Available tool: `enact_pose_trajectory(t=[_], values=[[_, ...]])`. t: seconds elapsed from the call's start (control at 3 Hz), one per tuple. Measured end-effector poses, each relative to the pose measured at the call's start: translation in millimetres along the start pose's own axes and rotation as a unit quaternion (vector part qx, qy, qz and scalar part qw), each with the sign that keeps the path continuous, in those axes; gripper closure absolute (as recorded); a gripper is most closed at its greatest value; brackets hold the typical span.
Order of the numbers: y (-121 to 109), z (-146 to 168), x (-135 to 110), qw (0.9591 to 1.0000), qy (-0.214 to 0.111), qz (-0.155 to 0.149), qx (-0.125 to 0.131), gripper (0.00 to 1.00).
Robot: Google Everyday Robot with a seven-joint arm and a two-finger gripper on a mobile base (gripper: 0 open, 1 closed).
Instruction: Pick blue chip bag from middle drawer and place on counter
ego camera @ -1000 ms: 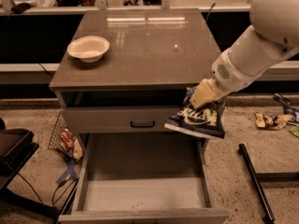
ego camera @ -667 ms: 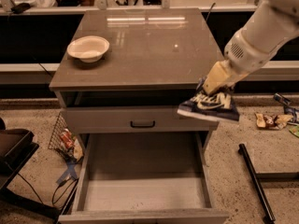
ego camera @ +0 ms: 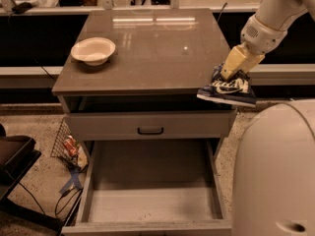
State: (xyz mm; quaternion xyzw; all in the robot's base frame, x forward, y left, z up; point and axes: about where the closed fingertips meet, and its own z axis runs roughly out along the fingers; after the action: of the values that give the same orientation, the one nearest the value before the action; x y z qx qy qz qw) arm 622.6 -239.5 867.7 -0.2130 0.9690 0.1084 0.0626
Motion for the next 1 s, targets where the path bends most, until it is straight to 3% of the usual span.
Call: enact_pose_trajectory(t=[0.67,1.0], values=[[3,-1,-7,0.9999,-0.009,0.006,0.005,1.0],[3,-16,-24,0.9994,-0.024,0.019,0.018,1.0]])
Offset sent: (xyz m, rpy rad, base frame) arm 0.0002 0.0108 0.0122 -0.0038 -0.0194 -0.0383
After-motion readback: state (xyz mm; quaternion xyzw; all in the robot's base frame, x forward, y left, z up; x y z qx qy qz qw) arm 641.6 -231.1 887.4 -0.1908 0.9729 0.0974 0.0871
